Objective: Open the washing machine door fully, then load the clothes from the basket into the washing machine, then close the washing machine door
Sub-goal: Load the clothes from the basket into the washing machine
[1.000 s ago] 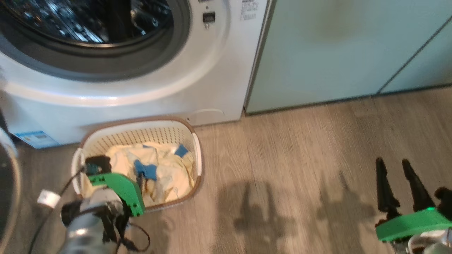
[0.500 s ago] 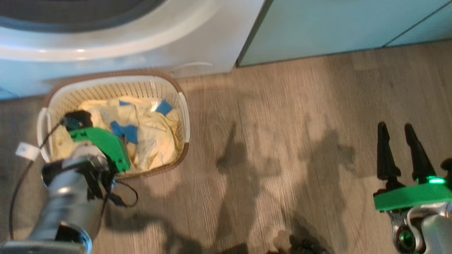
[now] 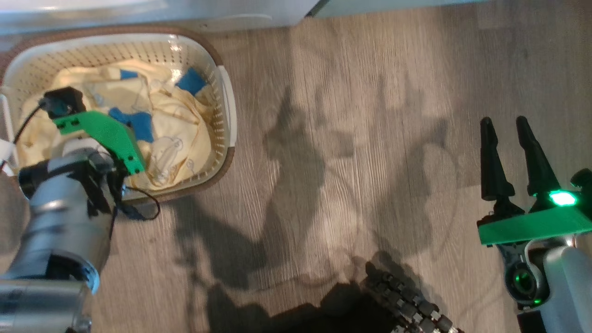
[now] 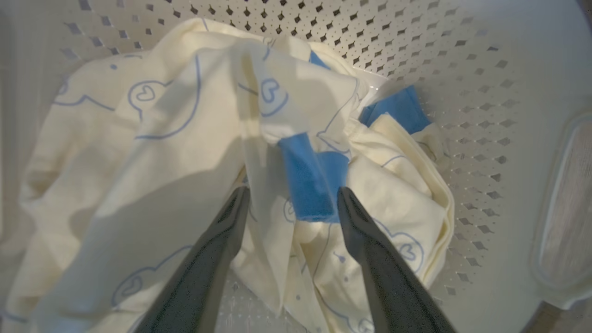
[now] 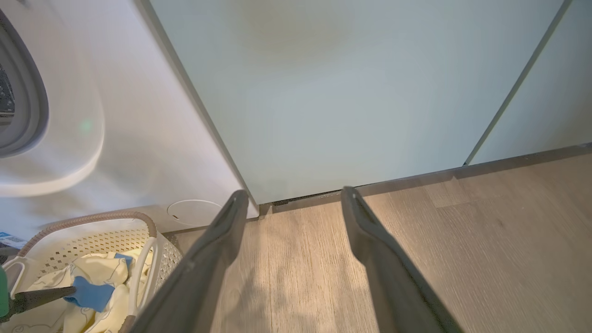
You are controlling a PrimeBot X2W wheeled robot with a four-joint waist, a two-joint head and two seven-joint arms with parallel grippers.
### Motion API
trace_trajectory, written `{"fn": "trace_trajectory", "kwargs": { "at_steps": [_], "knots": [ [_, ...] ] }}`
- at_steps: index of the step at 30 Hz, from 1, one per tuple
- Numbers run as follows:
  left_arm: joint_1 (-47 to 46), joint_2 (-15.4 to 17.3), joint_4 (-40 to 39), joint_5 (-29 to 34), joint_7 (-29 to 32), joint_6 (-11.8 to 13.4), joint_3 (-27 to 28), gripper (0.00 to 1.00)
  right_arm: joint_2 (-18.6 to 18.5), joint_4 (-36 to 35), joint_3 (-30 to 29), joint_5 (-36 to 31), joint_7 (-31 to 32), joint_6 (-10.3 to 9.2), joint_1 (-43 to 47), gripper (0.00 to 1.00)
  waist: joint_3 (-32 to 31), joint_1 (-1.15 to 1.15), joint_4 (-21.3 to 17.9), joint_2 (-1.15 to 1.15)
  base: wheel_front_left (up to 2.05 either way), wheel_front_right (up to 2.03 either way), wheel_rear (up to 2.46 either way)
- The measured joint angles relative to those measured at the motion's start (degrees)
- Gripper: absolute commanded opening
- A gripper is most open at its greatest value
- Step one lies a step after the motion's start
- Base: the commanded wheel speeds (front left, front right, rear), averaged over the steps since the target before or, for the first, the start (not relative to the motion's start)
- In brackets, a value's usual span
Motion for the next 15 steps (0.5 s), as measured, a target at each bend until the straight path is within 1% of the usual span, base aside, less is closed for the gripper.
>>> {"fn": "trace_trajectory", "kwargs": {
  "at_steps": [4, 9, 15],
  "knots": [
    [-2.07, 0.81, 0.07, -0.11, 0.66, 0.63, 0.07, 1.0, 0.18, -0.12, 0.52, 0.0, 0.0, 0.0, -0.9, 1.0, 2.73, 0.0, -0.43, 0.0, 0.0, 0.0, 0.0],
    [-4.73, 2.15, 0.09, -1.21, 1.7, 3.34, 0.46, 1.0, 0.3, -0.35, 1.48, 0.0, 0.0, 0.0, -2.37, 1.0, 5.43, -0.01, -1.09, 0.0, 0.0, 0.0, 0.0],
    [-6.59, 3.93, 0.1, -1.53, 2.59, 5.04, 0.53, 1.0, 0.54, -0.48, 2.66, 0.01, 0.0, 0.0, -3.15, 1.0, 8.02, -0.01, -1.87, 0.0, 0.0, 0.0, 0.0]
  ]
}}
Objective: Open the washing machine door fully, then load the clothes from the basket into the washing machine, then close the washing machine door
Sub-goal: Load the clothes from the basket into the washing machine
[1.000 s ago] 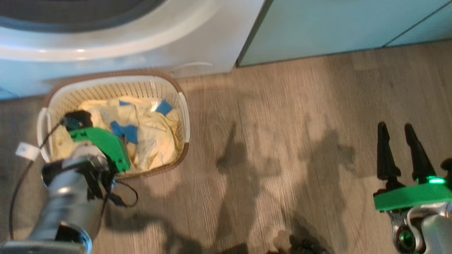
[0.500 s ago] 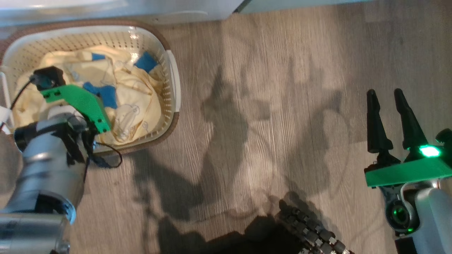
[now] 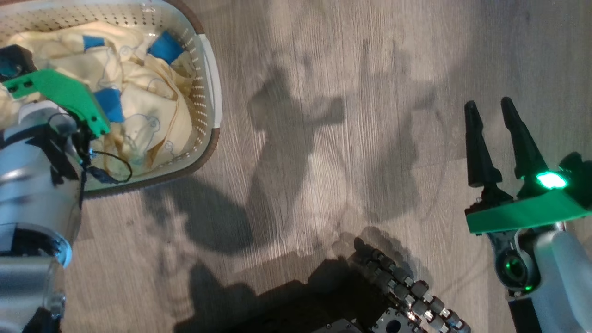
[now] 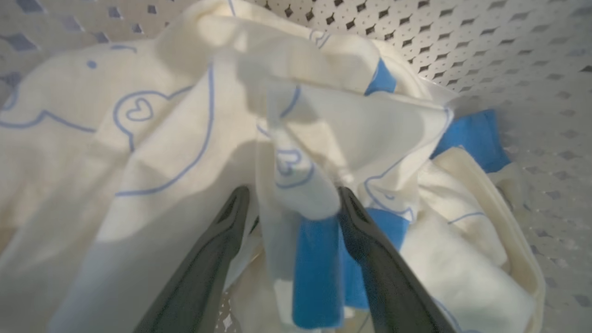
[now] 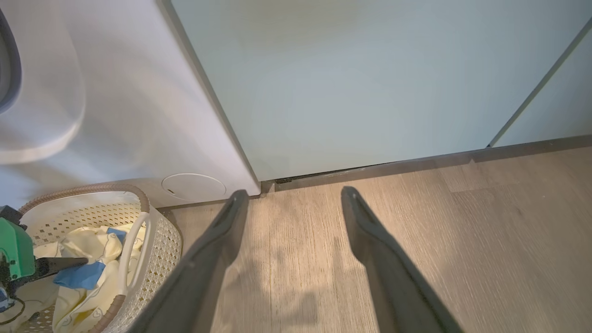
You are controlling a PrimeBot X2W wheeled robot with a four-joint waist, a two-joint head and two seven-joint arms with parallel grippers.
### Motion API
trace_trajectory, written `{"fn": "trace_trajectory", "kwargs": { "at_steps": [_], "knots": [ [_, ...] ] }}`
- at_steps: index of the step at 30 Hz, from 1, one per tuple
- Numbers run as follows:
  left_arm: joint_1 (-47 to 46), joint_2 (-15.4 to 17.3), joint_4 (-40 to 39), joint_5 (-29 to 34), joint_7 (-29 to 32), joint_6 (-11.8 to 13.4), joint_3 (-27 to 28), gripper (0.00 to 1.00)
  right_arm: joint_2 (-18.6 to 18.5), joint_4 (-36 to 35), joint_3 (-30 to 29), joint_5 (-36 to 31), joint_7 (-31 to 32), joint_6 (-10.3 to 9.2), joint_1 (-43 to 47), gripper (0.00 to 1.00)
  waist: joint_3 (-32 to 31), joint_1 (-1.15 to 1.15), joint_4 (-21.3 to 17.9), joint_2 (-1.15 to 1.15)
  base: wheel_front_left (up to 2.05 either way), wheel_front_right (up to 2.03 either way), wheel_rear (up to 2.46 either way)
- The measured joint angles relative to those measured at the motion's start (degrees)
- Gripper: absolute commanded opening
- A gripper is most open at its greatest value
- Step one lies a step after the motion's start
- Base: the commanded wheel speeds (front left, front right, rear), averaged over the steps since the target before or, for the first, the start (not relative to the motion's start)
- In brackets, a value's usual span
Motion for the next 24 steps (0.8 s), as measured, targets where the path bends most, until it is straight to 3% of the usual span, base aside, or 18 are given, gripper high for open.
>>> {"fn": "trace_trajectory", "kwargs": {
  "at_steps": [10, 13, 14, 24],
  "knots": [
    [-1.37, 0.88, -0.03, 0.02, 1.75, 0.4, -0.82, 1.0, 0.27, -0.04, 0.88, 0.0, 0.0, 0.01, -1.32, 1.0, 2.56, 0.0, -0.15, 0.0, 0.0, 0.0, 0.0],
    [-1.38, 0.79, -0.02, 0.09, 1.86, -0.15, -1.51, 0.11, 0.29, -0.08, 0.81, 0.0, 0.0, 0.0, -1.32, 1.0, 2.88, 0.0, 0.06, 0.0, 0.0, 0.0, 0.0],
    [-1.4, 0.76, -0.02, 0.11, 1.86, -0.36, -2.07, 0.0, 0.29, -0.11, 0.8, 0.0, 0.0, 0.01, -1.32, 1.0, 2.95, -0.01, 0.13, 0.0, 0.0, 0.0, 0.0],
    [-1.63, -0.07, 0.08, 0.04, -3.14, -4.45, -2.79, 0.0, 0.31, -0.03, 0.62, -0.02, 0.0, 0.0, -1.37, 1.0, 1.9, 0.0, 0.61, 0.0, 0.0, 0.0, 0.0]
  ]
}}
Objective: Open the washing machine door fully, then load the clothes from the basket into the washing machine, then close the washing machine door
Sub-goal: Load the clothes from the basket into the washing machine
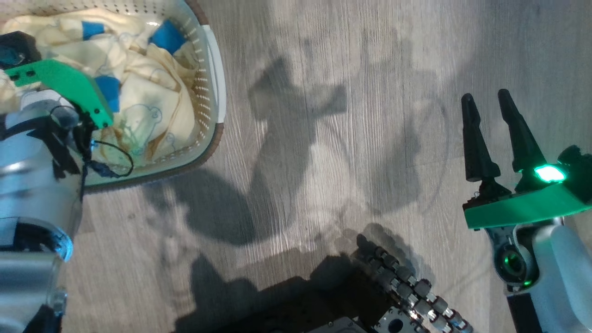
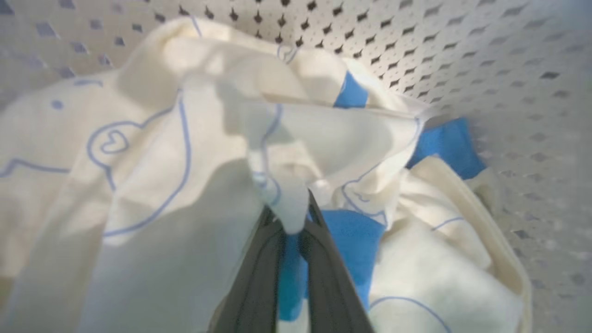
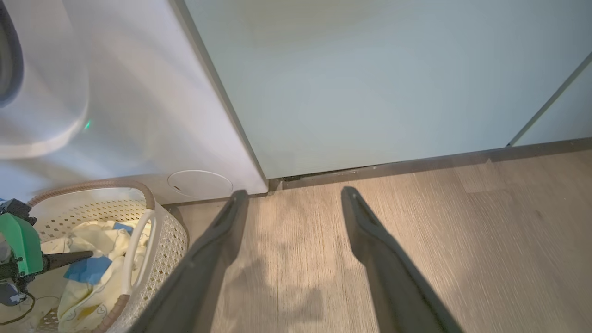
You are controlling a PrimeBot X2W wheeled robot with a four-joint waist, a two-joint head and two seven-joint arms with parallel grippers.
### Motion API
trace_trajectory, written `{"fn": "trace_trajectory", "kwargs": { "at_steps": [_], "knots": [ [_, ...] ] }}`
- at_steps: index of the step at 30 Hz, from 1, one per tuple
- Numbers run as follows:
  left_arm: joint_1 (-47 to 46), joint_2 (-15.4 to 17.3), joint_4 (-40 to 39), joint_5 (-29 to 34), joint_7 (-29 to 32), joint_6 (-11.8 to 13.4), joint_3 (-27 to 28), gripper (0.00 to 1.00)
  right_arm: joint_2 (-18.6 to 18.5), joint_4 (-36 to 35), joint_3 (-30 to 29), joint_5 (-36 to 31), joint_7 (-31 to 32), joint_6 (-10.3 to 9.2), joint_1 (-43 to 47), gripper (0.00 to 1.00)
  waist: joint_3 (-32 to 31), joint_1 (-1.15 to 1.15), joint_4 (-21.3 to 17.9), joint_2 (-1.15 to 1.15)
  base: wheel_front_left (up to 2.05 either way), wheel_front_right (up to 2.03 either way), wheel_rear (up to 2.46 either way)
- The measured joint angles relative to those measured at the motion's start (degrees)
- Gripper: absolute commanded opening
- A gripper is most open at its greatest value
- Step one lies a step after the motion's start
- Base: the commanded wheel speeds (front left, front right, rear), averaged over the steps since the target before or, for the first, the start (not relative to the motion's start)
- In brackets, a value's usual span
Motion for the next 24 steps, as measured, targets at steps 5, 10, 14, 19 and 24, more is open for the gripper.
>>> {"fn": "trace_trajectory", "kwargs": {
  "at_steps": [5, 10, 14, 19, 24],
  "knots": [
    [0.59, -1.3, 0.01, 0.04, -2.9, -2.49, -1.49, 0.0, 0.0, -0.02, -0.76, -0.12, 0.0, 0.0, 0.01, 1.0, -2.36, 0.0, 0.92, 0.0, 0.0, 0.0, 0.0],
    [3.38, -3.65, 0.01, 0.98, -6.8, -4.58, -3.49, 0.0, -0.14, 0.18, -1.74, -0.42, 0.0, 0.0, 0.21, 1.0, -6.66, 0.0, 2.55, 0.0, 0.0, 0.0, 0.0],
    [6.43, -5.61, 0.02, 0.93, -9.92, -5.82, -4.0, 0.0, -0.75, 0.67, -2.26, -0.42, 0.0, 0.01, 1.16, 1.0, -10.93, -0.01, 4.05, 0.0, 0.0, 0.0, 0.0],
    [10.09, -7.72, 0.04, 0.54, -12.82, -6.82, -5.16, 0.0, -1.93, 1.52, -3.05, -0.42, 0.0, 0.0, 4.53, 1.0, -16.64, -0.01, 6.01, 0.0, 0.0, 0.0, 0.0],
    [12.82, -9.58, -0.55, -0.37, -14.3, -7.48, -5.55, 0.0, -3.05, 2.13, -3.56, -0.42, 0.0, 0.01, 6.54, 1.0, -22.17, -0.01, 8.28, 0.0, 0.0, 0.0, 0.0]
  ]
}}
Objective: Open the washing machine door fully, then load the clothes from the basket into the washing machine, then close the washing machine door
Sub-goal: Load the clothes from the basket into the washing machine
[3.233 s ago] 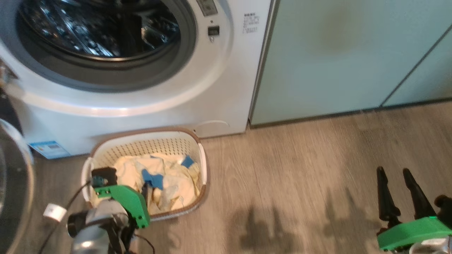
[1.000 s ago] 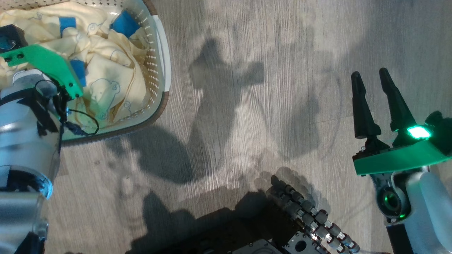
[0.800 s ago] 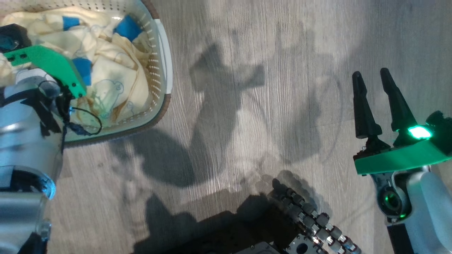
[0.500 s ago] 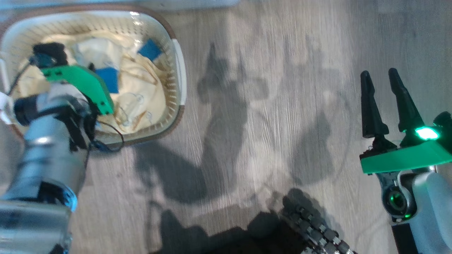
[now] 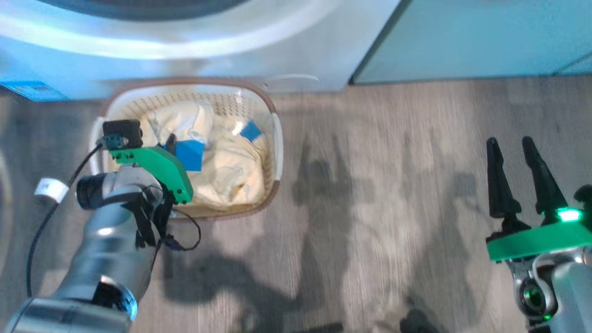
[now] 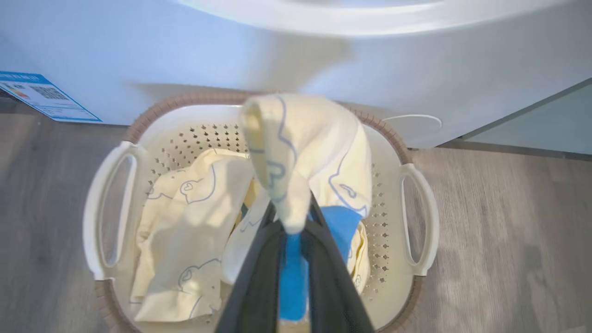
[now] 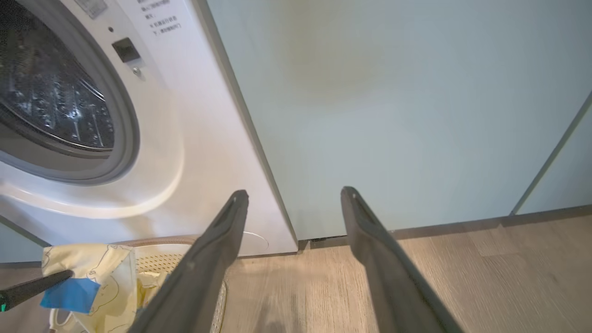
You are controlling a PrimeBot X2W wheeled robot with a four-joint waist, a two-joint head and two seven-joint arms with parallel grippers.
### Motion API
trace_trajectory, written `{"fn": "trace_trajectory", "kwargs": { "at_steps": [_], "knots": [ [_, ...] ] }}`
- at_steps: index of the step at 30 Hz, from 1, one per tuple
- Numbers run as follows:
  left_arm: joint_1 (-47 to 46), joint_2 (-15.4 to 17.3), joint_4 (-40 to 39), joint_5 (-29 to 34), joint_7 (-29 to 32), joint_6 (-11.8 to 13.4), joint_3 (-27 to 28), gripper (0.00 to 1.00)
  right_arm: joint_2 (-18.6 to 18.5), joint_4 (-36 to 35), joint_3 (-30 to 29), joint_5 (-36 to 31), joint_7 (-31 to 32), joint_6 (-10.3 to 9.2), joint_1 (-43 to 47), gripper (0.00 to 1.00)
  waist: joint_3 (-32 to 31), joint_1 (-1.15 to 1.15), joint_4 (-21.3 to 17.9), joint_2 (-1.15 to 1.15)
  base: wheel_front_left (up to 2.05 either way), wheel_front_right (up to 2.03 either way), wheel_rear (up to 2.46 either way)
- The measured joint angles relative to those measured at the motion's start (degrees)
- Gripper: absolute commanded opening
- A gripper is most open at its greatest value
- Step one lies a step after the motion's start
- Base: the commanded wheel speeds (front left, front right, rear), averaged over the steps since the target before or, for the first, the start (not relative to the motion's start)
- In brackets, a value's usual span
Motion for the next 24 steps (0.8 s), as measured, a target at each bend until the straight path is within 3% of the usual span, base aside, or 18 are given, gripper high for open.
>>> {"fn": "trace_trajectory", "kwargs": {
  "at_steps": [5, 24],
  "knots": [
    [2.92, -0.64, -3.32, -0.97, -0.52, -0.27, -0.24, 0.0, -1.27, 0.64, -0.16, 0.0, 0.0, 0.0, 2.1, 1.0, -5.1, 0.0, 2.19, 0.0, 0.0, 0.0, 0.0],
    [24.61, -0.69, -29.76, 0.02, -0.67, -0.27, 4.1, 0.0, -2.8, 1.82, -1.55, 0.01, 0.0, 0.0, 11.96, 1.0, -22.65, 0.0, 7.38, 0.0, 0.0, 0.0, 0.0]
  ]
}}
